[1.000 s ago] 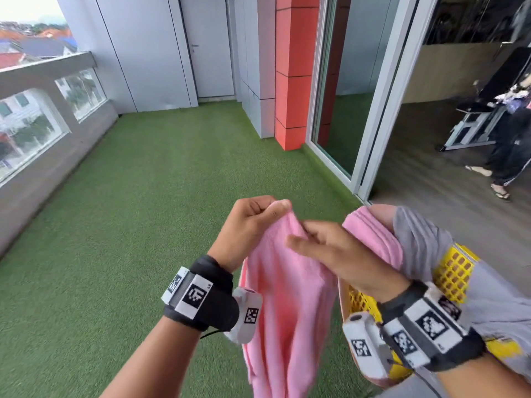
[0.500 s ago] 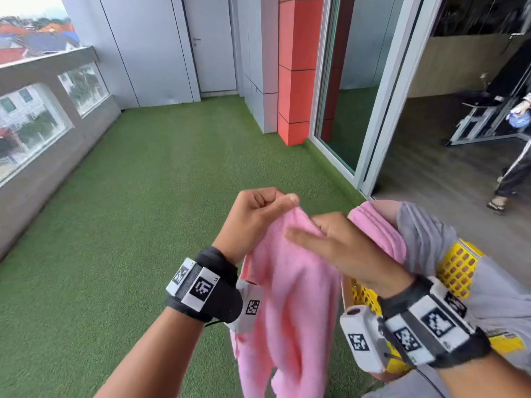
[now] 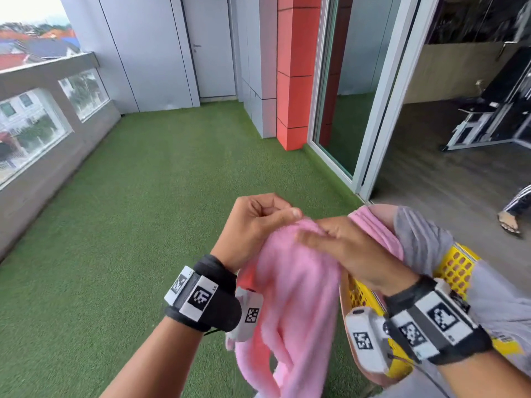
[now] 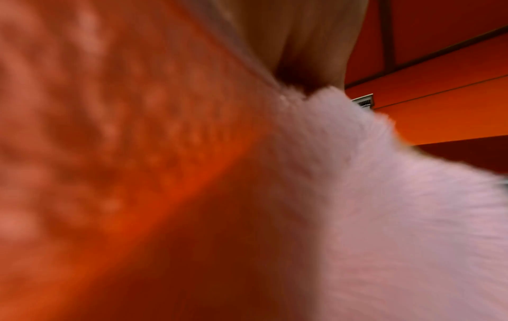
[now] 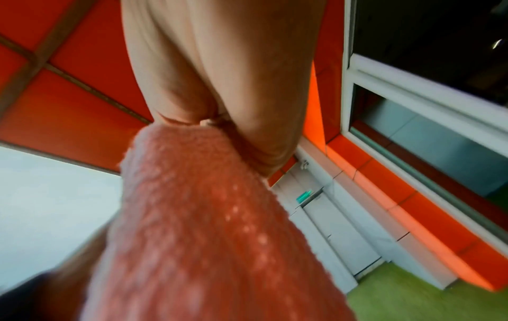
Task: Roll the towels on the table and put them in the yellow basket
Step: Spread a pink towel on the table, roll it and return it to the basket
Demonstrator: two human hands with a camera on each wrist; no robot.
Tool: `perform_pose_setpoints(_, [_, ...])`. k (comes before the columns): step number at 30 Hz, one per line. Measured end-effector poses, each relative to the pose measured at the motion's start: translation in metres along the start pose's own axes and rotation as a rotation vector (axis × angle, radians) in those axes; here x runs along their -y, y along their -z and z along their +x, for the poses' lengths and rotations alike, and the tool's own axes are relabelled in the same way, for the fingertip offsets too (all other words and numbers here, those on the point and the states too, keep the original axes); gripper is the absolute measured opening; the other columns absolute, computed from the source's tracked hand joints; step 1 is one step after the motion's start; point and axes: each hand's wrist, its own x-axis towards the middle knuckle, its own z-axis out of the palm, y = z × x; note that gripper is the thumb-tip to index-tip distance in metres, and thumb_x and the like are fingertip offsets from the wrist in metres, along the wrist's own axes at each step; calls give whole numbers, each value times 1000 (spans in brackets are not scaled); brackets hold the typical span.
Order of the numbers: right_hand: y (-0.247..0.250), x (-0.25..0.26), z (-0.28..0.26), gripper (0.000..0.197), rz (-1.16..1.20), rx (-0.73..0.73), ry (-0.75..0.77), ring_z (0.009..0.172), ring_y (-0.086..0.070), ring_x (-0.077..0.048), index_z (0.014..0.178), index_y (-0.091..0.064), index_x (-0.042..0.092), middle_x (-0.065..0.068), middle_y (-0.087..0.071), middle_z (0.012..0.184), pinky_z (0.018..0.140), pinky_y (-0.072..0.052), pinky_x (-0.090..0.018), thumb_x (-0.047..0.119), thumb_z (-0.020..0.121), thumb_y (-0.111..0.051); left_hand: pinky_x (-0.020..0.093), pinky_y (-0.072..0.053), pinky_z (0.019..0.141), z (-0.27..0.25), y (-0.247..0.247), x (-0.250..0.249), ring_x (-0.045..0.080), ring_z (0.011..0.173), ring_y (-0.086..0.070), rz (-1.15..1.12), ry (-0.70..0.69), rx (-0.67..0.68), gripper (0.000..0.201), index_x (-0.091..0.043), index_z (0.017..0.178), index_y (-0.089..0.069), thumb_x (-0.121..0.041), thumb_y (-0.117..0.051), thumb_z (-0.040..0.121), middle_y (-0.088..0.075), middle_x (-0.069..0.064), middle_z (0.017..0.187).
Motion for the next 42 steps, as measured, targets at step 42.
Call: perform_pose_setpoints(42, [29, -8, 22, 15, 89, -359, 124, 66, -44, -12, 86, -60, 8, -4, -49, 72, 62, -32, -26, 20, 94, -60, 38, -49, 74, 2, 11, 29, 24, 76, -60, -85, 130, 0, 15, 7, 90, -68, -7, -69, 85, -68, 16, 84])
